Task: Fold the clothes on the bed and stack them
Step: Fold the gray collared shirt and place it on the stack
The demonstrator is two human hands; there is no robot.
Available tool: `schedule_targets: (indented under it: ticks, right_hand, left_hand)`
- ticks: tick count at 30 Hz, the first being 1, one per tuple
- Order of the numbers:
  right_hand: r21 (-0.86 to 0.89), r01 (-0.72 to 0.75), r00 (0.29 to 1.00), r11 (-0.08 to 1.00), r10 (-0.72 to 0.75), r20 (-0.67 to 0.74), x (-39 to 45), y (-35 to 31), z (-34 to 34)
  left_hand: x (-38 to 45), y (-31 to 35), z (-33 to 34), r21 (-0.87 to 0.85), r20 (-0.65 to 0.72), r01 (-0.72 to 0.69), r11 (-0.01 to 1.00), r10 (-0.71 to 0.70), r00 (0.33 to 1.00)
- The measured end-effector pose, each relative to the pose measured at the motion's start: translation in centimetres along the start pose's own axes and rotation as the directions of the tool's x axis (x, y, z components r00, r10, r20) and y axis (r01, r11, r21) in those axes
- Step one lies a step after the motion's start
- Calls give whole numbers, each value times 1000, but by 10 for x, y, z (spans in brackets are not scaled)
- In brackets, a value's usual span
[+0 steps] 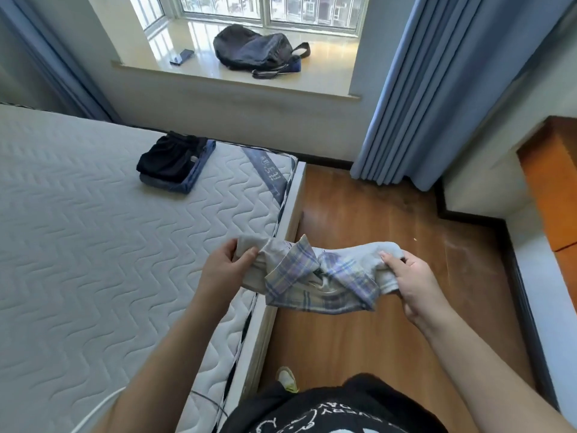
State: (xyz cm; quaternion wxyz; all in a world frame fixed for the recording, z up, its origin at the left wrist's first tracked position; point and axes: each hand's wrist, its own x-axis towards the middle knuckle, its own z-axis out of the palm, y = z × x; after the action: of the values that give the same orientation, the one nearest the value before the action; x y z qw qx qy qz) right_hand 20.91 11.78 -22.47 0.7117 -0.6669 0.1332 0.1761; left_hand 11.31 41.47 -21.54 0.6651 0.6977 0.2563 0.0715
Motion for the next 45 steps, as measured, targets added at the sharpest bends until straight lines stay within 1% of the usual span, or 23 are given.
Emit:
schedule_targets:
  ticks: [5, 10, 13, 16, 18, 22, 25, 27, 29, 32, 35, 37, 41, 43, 45]
  right_hand:
    - [-4, -3, 1000, 1000, 3, 27, 58, -17, 7]
    - [-14, -41, 997, 999, 42, 60, 134, -38, 8]
    - [3, -60, 993, 998, 59, 99, 183, -53, 7]
    - [-29, -90, 983, 995, 94, 155, 233, -71, 6]
    - [-52, -107, 975, 993, 115, 189, 265, -84, 10]
    - [-130, -90, 959, 987, 121, 255, 322, -117, 30]
    - [-153, -74, 942, 985, 120, 312, 351, -138, 52]
    - [-154, -65, 934, 986, 115, 337, 367, -149, 69]
    - [-175, -59, 923, 983, 121, 365, 384, -156, 88]
    - [-225, -62, 906, 972, 149, 396, 407, -161, 123]
    - [-271, -76, 899, 960, 184, 398, 428, -161, 161]
    - [-279, -96, 893, 955, 207, 400, 443, -163, 187]
    - [-344, -89, 860, 935, 247, 448, 472, -172, 243]
    - [-368, -66, 844, 927, 249, 474, 487, -175, 271]
    - [-418, -13, 834, 908, 240, 497, 504, -178, 298]
  left_hand:
    - [50, 9, 26, -54, -79, 51, 997, -55, 995]
    - [109, 18, 56, -84, -98, 104, 991, -112, 989]
    - [144, 29, 69, -99, -69, 86, 991, -93, 993]
    - [177, 40, 85, -118, -85, 67, 991, -77, 993]
    - [198, 46, 93, -114, -127, 79, 990, -94, 988]
    - [230, 56, 105, -116, -188, 87, 989, -108, 976]
    - [246, 55, 105, -156, -272, 102, 982, -143, 952]
    - [255, 51, 104, -233, -327, 112, 966, -186, 926]
    - [264, 46, 101, -279, -355, 112, 954, -210, 911]
    - [284, 38, 87, -296, -394, 125, 947, -240, 887]
    - [317, 31, 65, -359, -427, 135, 923, -291, 856]
    - [341, 32, 52, -371, -447, 123, 920, -294, 845]
    - [378, 33, 24, -364, -448, 105, 926, -273, 851]
    - [393, 33, 8, -377, -454, 85, 922, -264, 851]
    - [405, 31, -7, -389, -495, 79, 918, -281, 822]
